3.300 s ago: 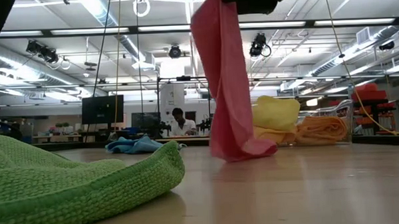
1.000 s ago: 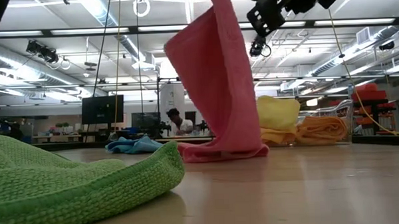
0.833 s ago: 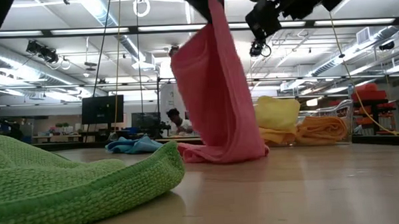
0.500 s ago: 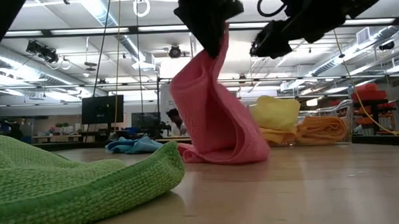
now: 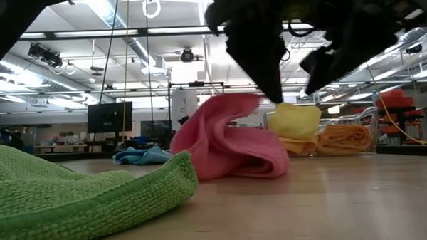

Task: Fold microfiber towels
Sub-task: Fold the pink microfiber cloth

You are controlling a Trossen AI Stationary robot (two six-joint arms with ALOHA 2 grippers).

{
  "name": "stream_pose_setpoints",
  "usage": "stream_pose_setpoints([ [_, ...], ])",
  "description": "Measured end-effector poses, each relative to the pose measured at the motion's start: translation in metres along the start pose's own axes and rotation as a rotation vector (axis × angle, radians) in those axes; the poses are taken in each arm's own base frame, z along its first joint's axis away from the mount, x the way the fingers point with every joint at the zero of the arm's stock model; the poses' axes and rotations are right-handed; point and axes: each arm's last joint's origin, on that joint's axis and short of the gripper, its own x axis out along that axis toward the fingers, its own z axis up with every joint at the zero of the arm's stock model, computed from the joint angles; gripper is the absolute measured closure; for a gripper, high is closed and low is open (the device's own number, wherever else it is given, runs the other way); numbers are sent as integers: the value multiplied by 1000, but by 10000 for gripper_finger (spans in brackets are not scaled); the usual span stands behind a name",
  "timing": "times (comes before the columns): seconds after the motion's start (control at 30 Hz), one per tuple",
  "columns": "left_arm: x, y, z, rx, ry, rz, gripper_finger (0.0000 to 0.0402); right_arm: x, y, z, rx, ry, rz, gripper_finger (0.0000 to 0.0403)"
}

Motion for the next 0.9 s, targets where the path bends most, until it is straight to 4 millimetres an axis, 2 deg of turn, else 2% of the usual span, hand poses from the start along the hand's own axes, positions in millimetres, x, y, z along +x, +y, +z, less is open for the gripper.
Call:
stream_pose_setpoints([
  [0.2,-1,-8,-3,37,13,-128,292,3,13,-21,54,62,-11,147],
  [0.37,-36,-21,0,68,-36,-139,304,5,19,-34,57,44,-49,147],
  [0.47,-44,-38,-4,122,21,-165,313,5,22,-36,68,18,-74,147],
  [0.6,-37,-64,-9,201,107,-202,327,3,25,-34,58,-21,-87,147],
  [0.7,-21,-79,-16,233,162,-202,334,3,27,-32,41,-49,-93,147],
  [0.9,11,-86,-36,127,284,-63,330,3,27,-29,32,-73,-102,147],
])
